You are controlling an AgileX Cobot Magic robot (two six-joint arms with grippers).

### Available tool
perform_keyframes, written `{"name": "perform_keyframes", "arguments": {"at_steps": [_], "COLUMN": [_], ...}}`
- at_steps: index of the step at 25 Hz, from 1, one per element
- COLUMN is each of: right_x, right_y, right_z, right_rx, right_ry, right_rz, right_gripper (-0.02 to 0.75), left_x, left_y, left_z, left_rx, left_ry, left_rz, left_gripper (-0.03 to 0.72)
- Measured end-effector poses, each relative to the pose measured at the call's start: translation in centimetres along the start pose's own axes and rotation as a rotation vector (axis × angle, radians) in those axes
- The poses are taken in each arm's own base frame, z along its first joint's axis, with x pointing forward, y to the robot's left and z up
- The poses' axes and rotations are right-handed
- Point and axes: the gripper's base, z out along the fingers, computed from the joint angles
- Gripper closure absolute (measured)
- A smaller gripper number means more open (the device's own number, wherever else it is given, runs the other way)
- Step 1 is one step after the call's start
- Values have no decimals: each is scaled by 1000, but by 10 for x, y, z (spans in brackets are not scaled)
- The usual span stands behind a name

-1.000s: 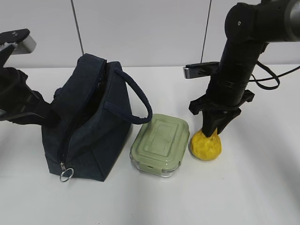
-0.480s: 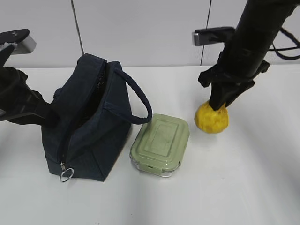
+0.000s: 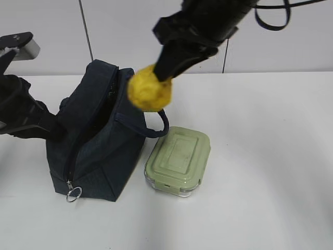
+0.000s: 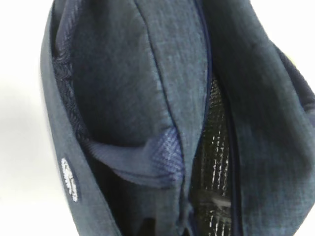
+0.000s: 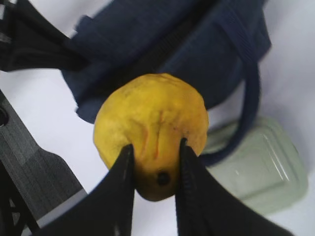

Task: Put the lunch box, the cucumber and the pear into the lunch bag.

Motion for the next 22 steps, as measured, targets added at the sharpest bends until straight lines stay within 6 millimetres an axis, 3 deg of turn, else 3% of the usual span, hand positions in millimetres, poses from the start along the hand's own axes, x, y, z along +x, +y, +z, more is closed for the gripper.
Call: {"name": "perform_keyframes", "arguments": {"at_steps": [4,7,17,22], "right_x": [-15,-20,-25,-17], "right_y": [35,43,38,25], "right_z": [14,30,75,97], "right_rx": [-26,-35,-19,45], "right_ry": [-98,-120,-136,-47], "right_rz": [-79,-94,-82,-118], "right_gripper": [580,580,580,580], "left_x": [0,0,0,0], "left_y": [0,0,0,0], "left_z": [0,0,0,0], "left_rx": [0,0,2,2], "left_ry": [0,0,4,4], "left_rz": [0,0,0,0], "left_gripper": [686,686,686,686]}}
